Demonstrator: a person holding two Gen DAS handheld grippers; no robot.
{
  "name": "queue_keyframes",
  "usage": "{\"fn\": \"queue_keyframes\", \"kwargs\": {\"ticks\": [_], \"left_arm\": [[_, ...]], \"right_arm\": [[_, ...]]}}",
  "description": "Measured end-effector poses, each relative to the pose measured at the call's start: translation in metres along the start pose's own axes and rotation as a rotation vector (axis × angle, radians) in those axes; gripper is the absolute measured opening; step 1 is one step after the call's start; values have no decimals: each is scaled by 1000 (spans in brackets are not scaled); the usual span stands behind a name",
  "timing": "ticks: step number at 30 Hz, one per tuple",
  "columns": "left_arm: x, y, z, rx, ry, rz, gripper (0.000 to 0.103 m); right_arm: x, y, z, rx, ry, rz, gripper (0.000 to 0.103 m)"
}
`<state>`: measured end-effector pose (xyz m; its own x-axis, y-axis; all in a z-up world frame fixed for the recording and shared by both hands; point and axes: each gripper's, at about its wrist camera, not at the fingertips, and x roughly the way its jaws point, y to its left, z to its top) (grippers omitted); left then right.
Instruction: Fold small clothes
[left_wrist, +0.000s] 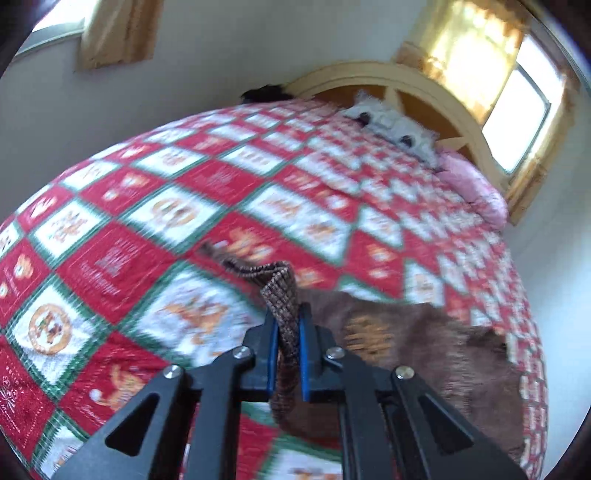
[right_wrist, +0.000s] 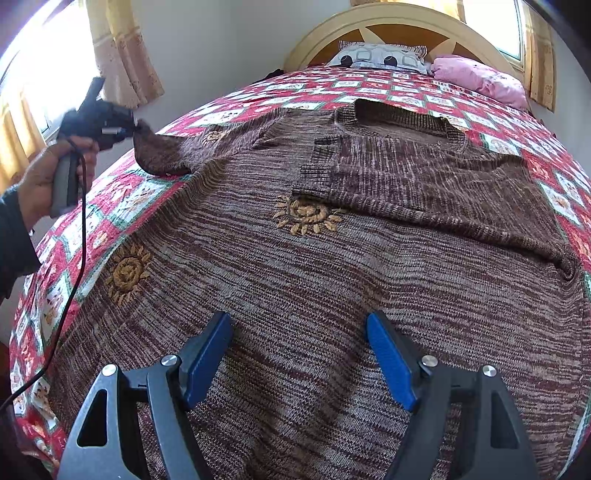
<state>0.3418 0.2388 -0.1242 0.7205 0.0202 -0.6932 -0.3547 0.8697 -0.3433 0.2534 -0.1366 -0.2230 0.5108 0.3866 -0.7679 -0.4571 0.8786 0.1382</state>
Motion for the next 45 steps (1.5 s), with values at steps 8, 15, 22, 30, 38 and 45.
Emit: {"fn": "queue_keyframes", "kwargs": {"ticks": [8,15,22,30,38,45], "left_arm": [[-30,-103,-1,117,-33,-192,10],[-19,-187,-38,199,40,-328,10],[12,-241,-89,283,119,-368,10],[-1,-248,-120,511,124,-346,61],[15,-147,-109,548,3,112,81],[48,-91,-108,390,122,56,89]], "right_arm": [[-6,-10,-4,50,-27,57,77],[-7,-16,-4,86,-35,103,77],[-7,-17,-3,85,-33,104,77],[-5,-18,-2,89,-30,110,77],[-8,-22,-2,104,-46,125,77],[-48,-23,40,82,-14,74,77]]}}
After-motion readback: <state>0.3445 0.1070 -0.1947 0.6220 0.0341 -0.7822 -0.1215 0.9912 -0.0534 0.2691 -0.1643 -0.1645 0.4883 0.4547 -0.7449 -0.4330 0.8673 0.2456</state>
